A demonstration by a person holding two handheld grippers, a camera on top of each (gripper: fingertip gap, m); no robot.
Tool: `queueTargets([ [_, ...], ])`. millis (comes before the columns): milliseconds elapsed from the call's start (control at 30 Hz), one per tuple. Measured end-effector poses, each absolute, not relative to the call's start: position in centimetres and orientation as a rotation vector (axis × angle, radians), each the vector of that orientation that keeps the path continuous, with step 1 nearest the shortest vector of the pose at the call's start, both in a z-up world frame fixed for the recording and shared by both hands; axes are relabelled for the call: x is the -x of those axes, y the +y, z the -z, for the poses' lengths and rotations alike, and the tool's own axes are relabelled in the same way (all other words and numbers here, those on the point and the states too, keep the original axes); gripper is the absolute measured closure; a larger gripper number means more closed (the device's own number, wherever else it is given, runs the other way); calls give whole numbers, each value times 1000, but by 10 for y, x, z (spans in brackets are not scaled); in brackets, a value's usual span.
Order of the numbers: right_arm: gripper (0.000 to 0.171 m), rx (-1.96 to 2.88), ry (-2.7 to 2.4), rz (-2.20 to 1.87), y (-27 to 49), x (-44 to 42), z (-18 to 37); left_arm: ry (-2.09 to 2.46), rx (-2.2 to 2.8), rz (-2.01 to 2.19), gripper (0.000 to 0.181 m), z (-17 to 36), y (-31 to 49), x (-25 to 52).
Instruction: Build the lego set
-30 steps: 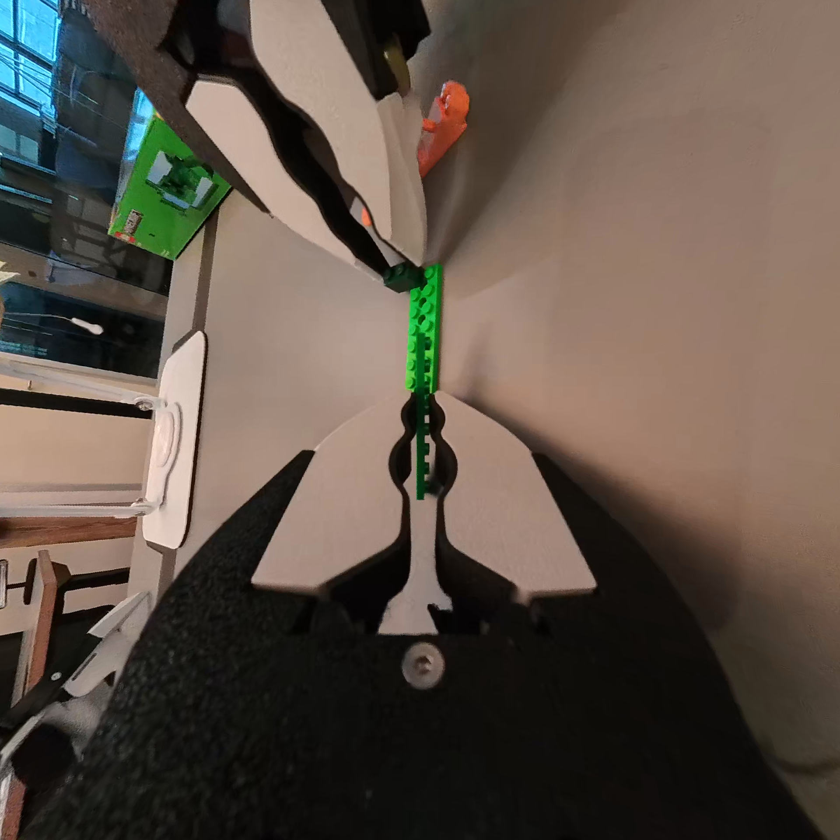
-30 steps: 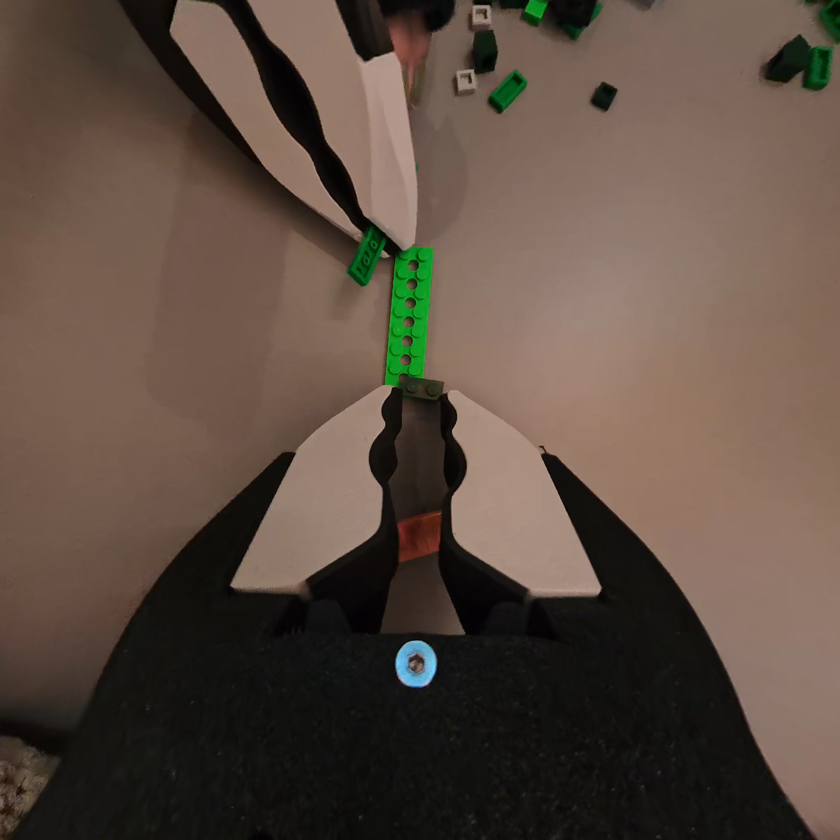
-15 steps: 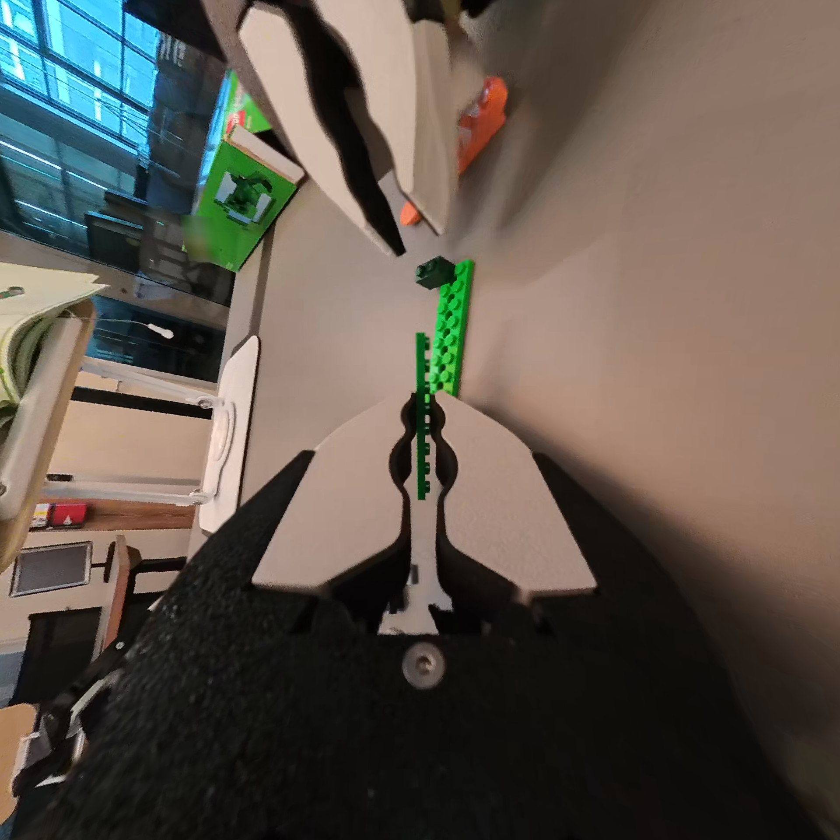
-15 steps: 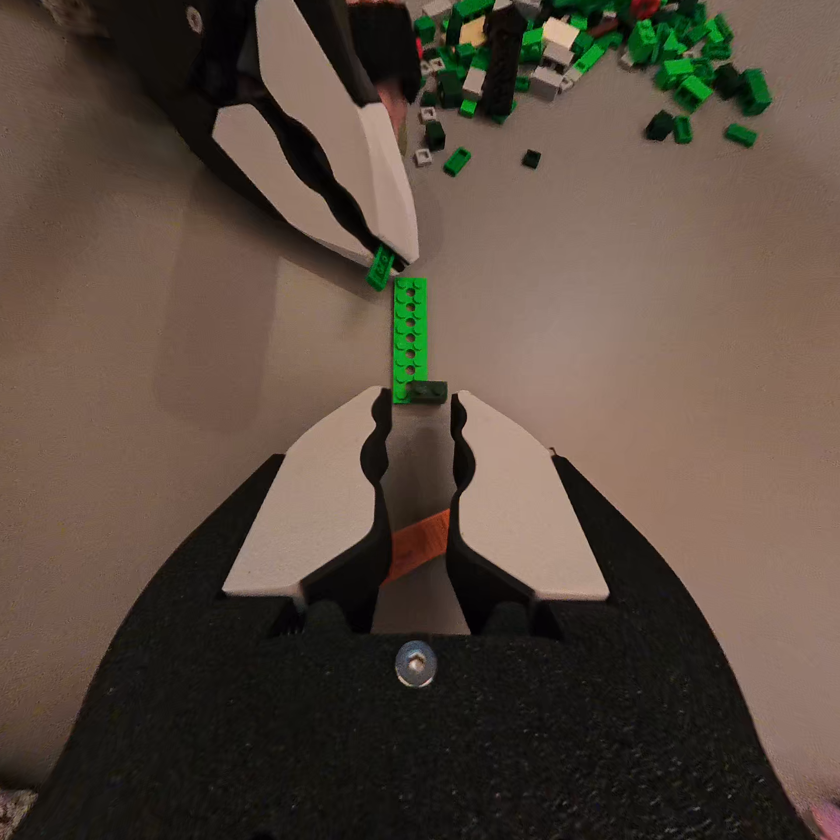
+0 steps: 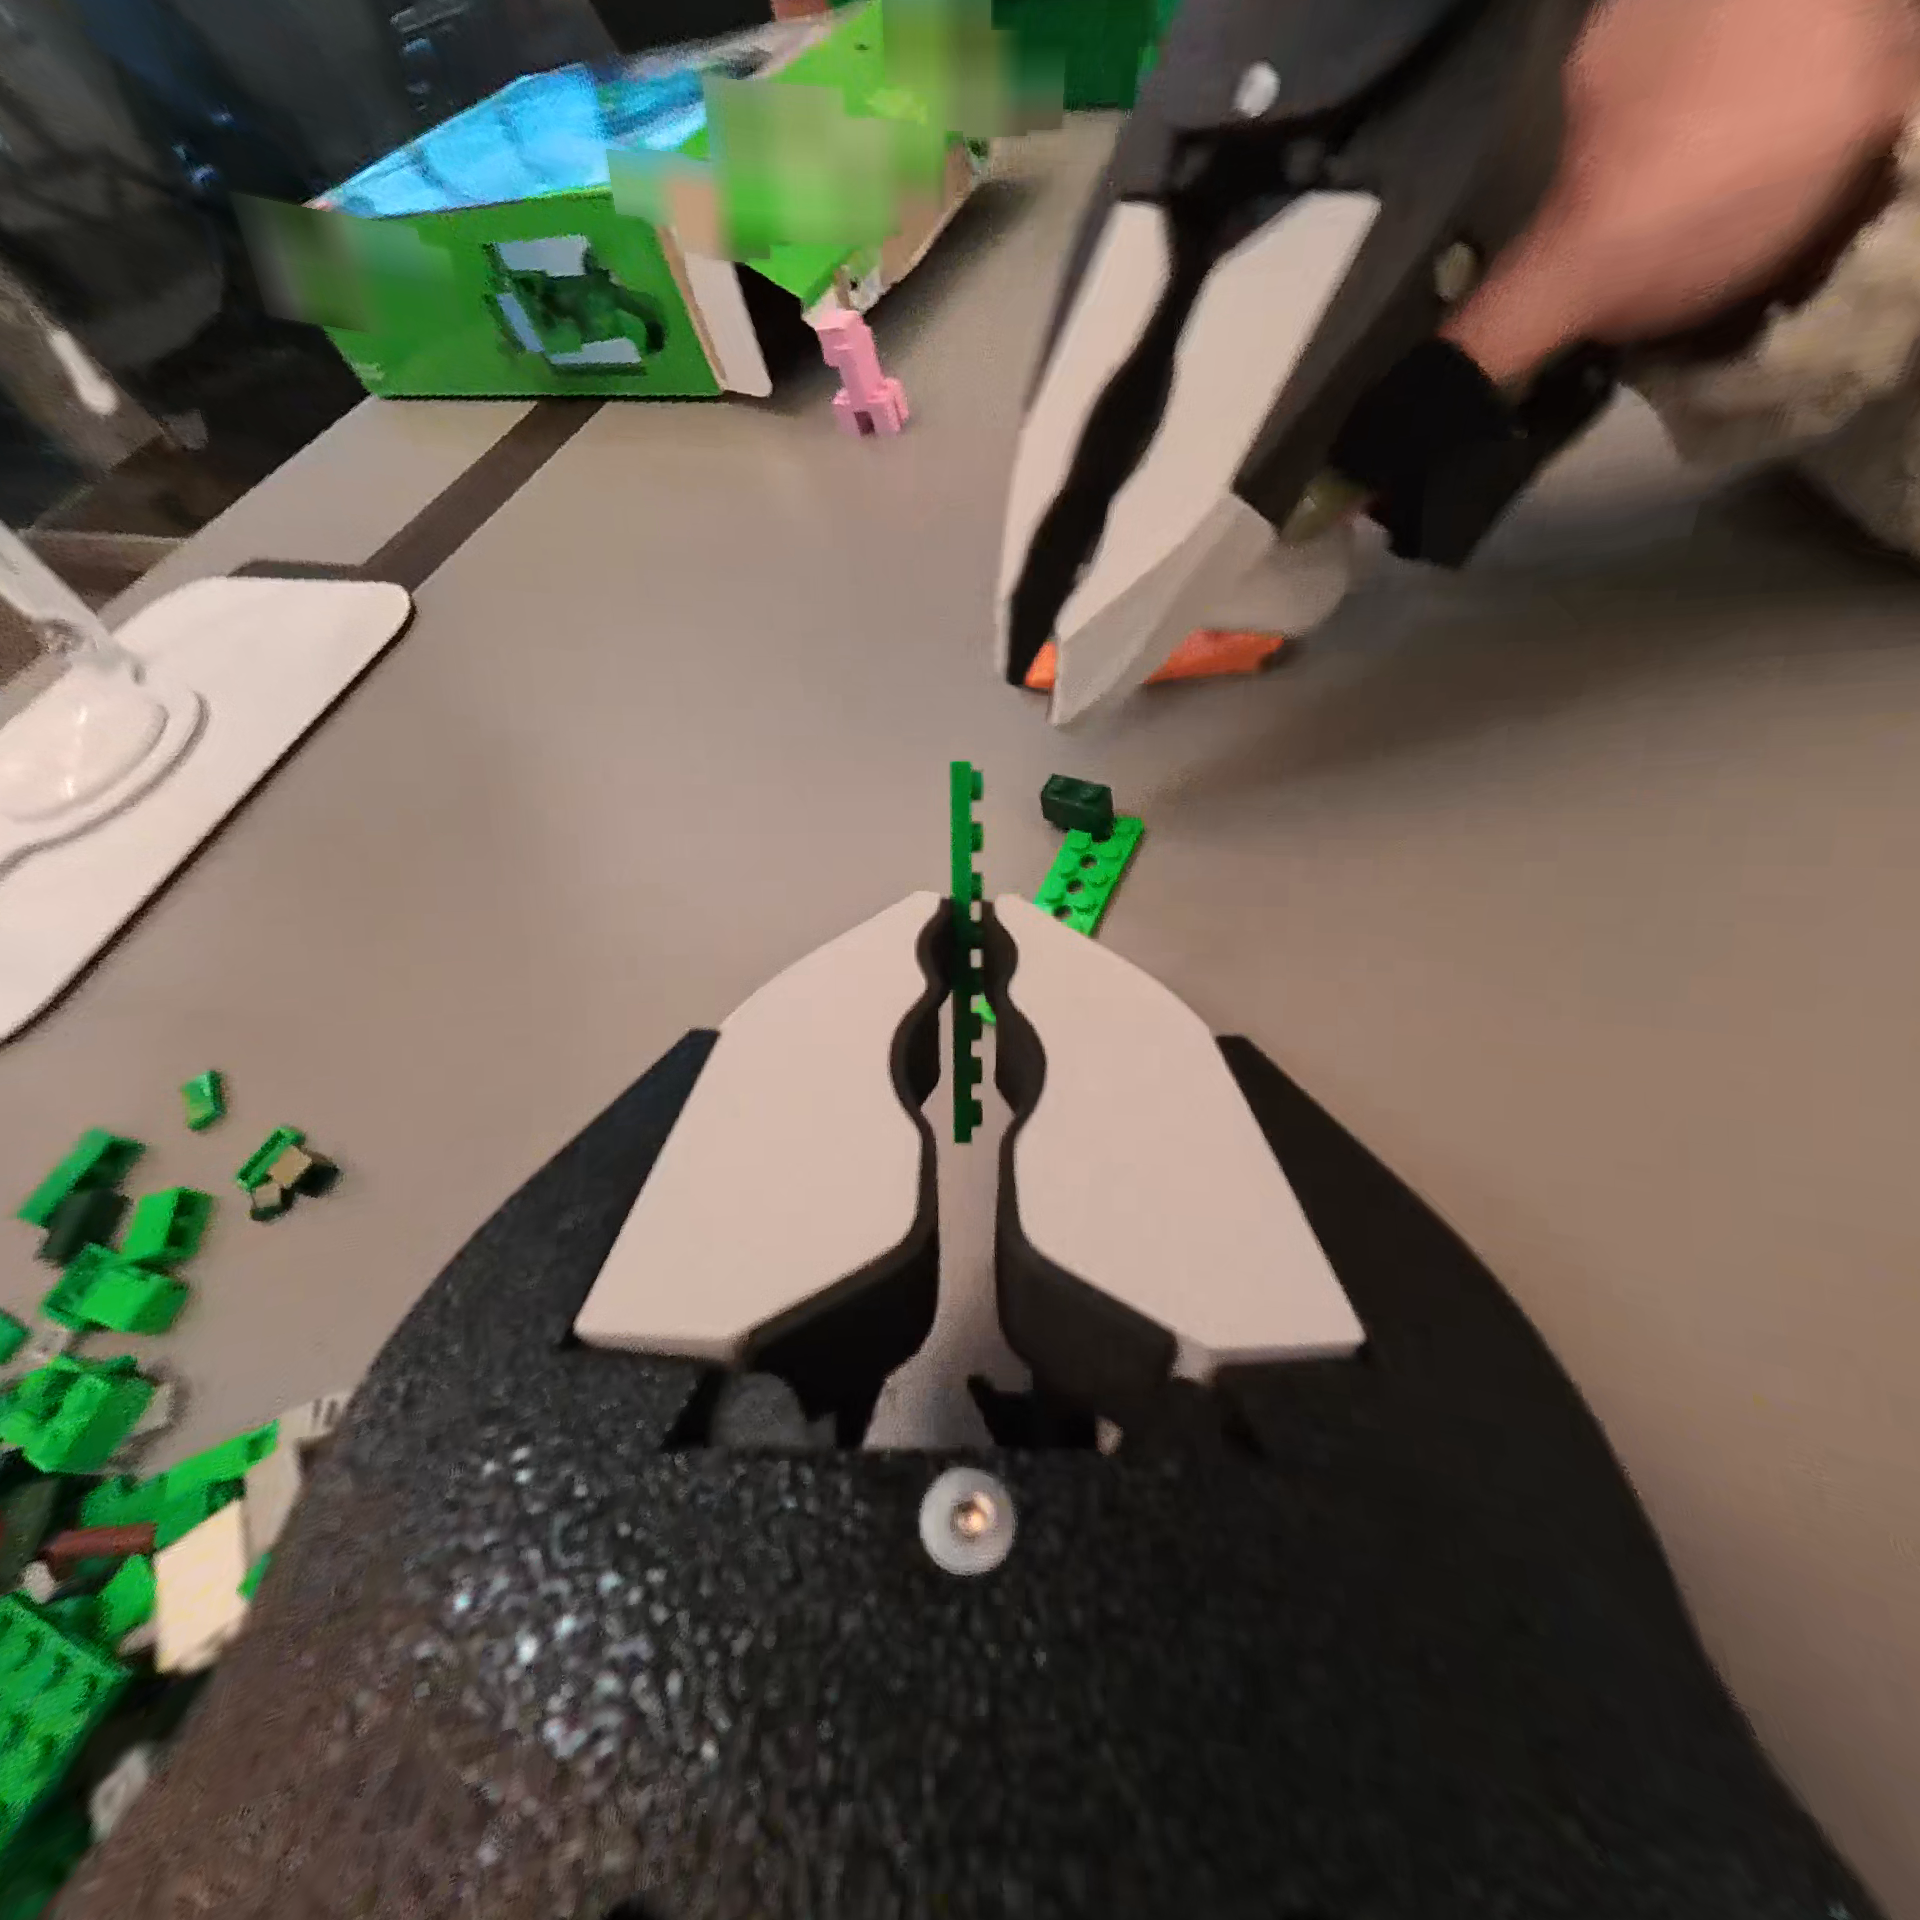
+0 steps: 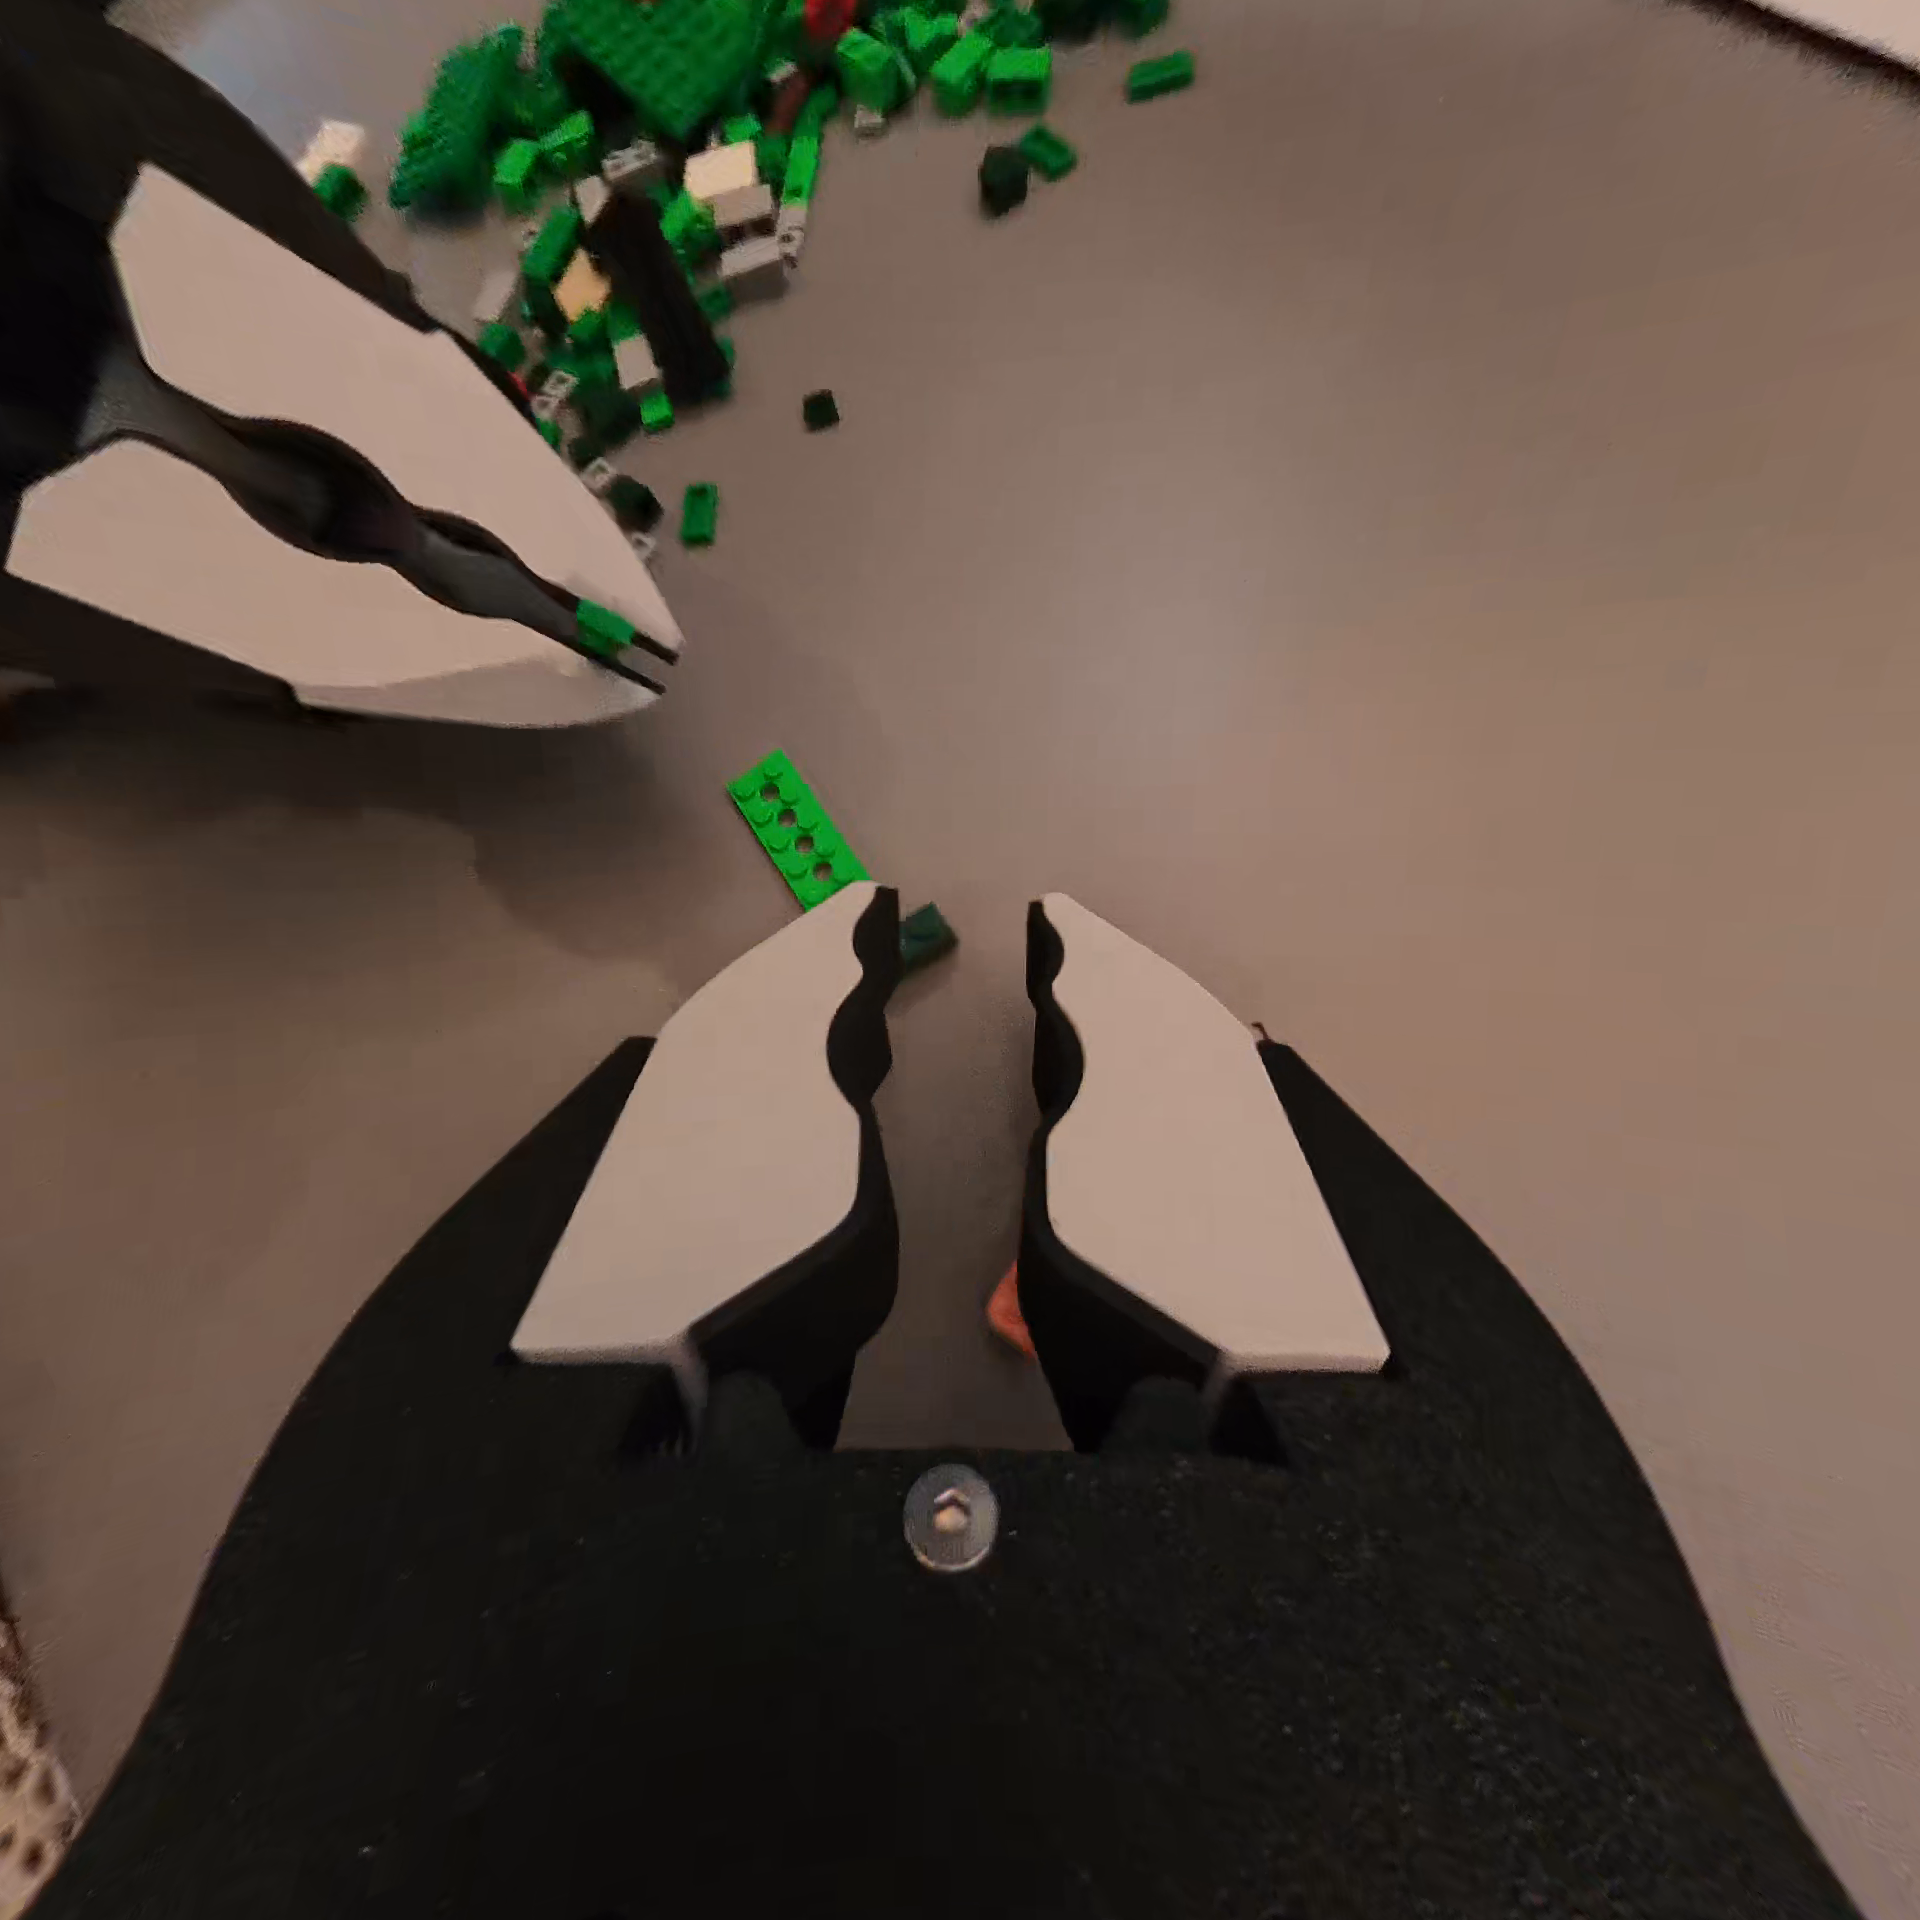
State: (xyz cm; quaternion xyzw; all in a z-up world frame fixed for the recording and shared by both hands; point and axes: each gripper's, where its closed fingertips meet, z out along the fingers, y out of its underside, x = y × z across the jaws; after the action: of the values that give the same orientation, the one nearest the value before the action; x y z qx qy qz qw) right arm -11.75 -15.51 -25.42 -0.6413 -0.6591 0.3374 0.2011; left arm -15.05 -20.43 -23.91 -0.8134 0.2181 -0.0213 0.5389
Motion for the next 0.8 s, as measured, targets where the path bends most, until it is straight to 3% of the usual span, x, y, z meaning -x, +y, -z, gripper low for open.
queueTargets([
  [33, 148, 1826, -1816, -901, -155, 115, 257, 477, 1931, 70, 178, 238, -203, 152],
  [333, 146, 2018, -1751, -682, -172, 117, 281, 368, 1902, 137, 178, 234, -202, 153],
  [500, 156, 2005, -1772, -654, -174, 119, 283, 345, 1894, 135, 178, 232, -201, 156],
  [800, 159, 1576, -2173, -809, -192, 111, 277, 277, 1935, 216, 178, 232, -202, 157],
])
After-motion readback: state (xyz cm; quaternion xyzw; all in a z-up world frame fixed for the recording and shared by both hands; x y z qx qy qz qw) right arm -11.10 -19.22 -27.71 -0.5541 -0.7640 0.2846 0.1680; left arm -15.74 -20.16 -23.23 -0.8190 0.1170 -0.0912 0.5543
